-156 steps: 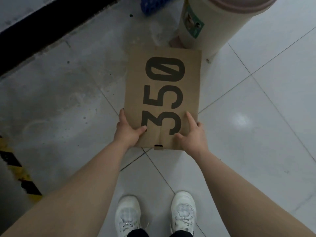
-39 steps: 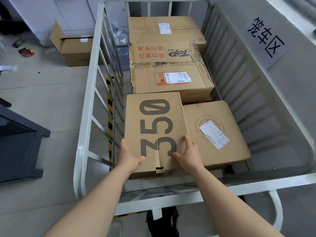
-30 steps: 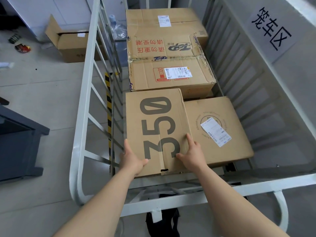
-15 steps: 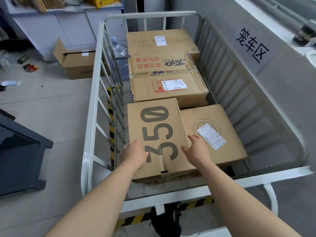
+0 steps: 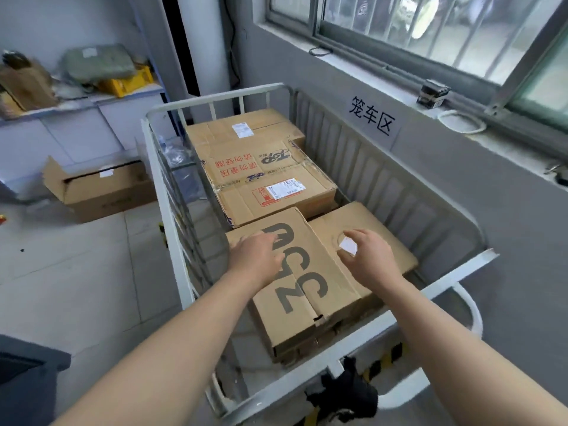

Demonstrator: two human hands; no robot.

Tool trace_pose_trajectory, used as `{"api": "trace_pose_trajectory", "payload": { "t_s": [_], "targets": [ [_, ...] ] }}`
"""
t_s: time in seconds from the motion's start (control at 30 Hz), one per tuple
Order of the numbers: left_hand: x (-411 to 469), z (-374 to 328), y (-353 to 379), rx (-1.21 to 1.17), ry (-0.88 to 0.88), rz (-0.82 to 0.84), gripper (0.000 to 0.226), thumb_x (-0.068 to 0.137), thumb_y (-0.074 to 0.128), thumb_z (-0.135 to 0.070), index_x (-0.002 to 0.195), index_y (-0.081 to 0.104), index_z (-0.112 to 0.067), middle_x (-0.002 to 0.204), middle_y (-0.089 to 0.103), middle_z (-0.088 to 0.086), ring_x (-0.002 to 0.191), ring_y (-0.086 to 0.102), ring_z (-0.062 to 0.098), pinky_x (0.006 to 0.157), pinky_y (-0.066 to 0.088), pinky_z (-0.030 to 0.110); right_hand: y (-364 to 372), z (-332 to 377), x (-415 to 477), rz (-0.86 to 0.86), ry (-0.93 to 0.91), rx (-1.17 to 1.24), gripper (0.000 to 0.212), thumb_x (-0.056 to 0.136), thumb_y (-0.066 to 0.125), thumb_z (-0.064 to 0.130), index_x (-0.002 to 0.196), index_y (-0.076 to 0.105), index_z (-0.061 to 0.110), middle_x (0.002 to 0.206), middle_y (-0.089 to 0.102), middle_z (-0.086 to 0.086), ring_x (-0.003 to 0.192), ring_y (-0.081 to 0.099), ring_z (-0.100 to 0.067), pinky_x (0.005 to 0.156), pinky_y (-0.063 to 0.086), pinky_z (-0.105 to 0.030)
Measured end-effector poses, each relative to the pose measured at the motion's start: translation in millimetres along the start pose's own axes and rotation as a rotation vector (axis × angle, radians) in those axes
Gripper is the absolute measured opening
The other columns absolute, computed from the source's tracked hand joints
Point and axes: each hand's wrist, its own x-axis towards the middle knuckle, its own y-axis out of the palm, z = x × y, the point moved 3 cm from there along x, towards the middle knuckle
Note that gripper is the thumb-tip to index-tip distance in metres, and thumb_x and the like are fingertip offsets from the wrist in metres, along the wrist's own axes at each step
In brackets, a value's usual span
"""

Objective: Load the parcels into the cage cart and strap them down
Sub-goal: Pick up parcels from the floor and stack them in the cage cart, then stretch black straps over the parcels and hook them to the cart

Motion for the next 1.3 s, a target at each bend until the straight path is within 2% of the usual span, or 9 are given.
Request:
{"api": "trace_pose_trajectory", "payload": {
  "t_s": [0.2, 0.33, 0.43, 0.57, 0.73, 0.97, 1.07, 1.2, 1.3],
  "targets": [
    [-32, -10, -25, -0.034, 0.292, 0.044, 0.047, 0.093, 0.057, -0.04, 0.137, 0.051, -0.025, 0.136, 0.055, -0.001, 0.124, 0.05, 0.02, 0.102, 0.039, 0.04, -17, 0, -79, -0.085, 0.244, 0.039, 0.046, 0.09, 0.062, 0.033, 0.134, 0.055, 0.018, 0.139, 0.053, -0.002, 0.128, 0.047, -0.021, 0.109, 0.037, -0.039],
    [-58, -23, -5, -0.061, 0.445, 0.185, 0.045, 0.093, 0.057, -0.039, 0.136, 0.052, -0.026, 0.133, 0.057, -0.003, 0.121, 0.052, 0.02, 0.1, 0.043, 0.039, -15, -14, -140, -0.087, 0.403, 0.103, 0.046, 0.091, 0.061, 0.033, 0.134, 0.055, 0.018, 0.138, 0.053, -0.001, 0.127, 0.048, -0.019, 0.107, 0.039, -0.037],
    [-79, -36, 19, -0.014, 0.526, 0.299, 0.045, 0.093, 0.056, -0.039, 0.136, 0.051, -0.025, 0.131, 0.057, 0.0, 0.117, 0.055, 0.022, 0.098, 0.047, 0.041, -9, -28, -180, -0.076, 0.503, 0.124, 0.046, 0.091, 0.062, 0.033, 0.134, 0.055, 0.018, 0.138, 0.053, 0.0, 0.127, 0.049, -0.018, 0.106, 0.04, -0.036],
    [-107, -56, 55, 0.024, 0.582, 0.399, 0.037, 0.093, 0.057, -0.036, 0.126, 0.058, -0.019, 0.121, 0.062, 0.004, 0.106, 0.06, 0.024, 0.09, 0.051, 0.039, 4, -45, -221, -0.045, 0.611, 0.149, 0.045, 0.089, 0.062, 0.036, 0.132, 0.057, 0.022, 0.136, 0.055, 0.003, 0.126, 0.049, -0.017, 0.106, 0.039, -0.036],
    [-128, -80, 101, 0.079, 0.629, 0.551, 0.046, 0.092, 0.061, -0.037, 0.134, 0.053, -0.022, 0.131, 0.059, 0.003, 0.118, 0.055, 0.023, 0.097, 0.048, 0.037, 21, -62, -253, -0.029, 0.696, 0.238, 0.044, 0.089, 0.063, 0.036, 0.131, 0.057, 0.025, 0.135, 0.054, 0.006, 0.117, 0.055, -0.015, 0.102, 0.044, -0.033],
    [-130, -94, 143, 0.201, 0.618, 0.578, 0.049, 0.095, 0.055, -0.041, 0.141, 0.047, -0.029, 0.135, 0.054, 0.005, 0.13, 0.043, 0.025, 0.103, 0.044, 0.04, 28, -84, -275, -0.032, 0.757, 0.315, 0.043, 0.091, 0.062, 0.034, 0.132, 0.057, 0.025, 0.136, 0.053, 0.005, 0.121, 0.053, -0.017, 0.104, 0.043, -0.036],
    [-128, -94, 150, 0.163, 0.561, 0.581, 0.044, 0.094, 0.056, -0.041, 0.137, 0.051, -0.033, 0.135, 0.054, 0.002, 0.13, 0.042, 0.024, 0.105, 0.041, 0.039, 27, -90, -279, -0.028, 0.759, 0.321, 0.042, 0.091, 0.061, 0.034, 0.132, 0.057, 0.025, 0.137, 0.052, 0.005, 0.122, 0.052, -0.017, 0.105, 0.042, -0.036],
    [-122, -94, 152, -0.191, 0.363, 0.539, 0.022, 0.088, 0.069, -0.029, 0.109, 0.072, -0.031, 0.113, 0.069, -0.008, 0.107, 0.061, 0.014, 0.094, 0.051, 0.036, 26, -95, -279, -0.045, 0.744, 0.341, 0.04, 0.092, 0.06, 0.033, 0.132, 0.057, 0.025, 0.136, 0.053, 0.005, 0.12, 0.054, -0.016, 0.104, 0.043, -0.034],
    [-121, -101, 137, -0.422, 0.289, 0.482, 0.01, 0.086, 0.07, -0.018, 0.086, 0.075, -0.028, 0.091, 0.07, -0.01, 0.091, 0.064, 0.011, 0.082, 0.053, 0.029, 23, -96, -273, -0.062, 0.72, 0.37, 0.04, 0.093, 0.059, 0.032, 0.132, 0.056, 0.025, 0.137, 0.053, 0.006, 0.117, 0.055, -0.015, 0.101, 0.044, -0.032]
  ]
}}
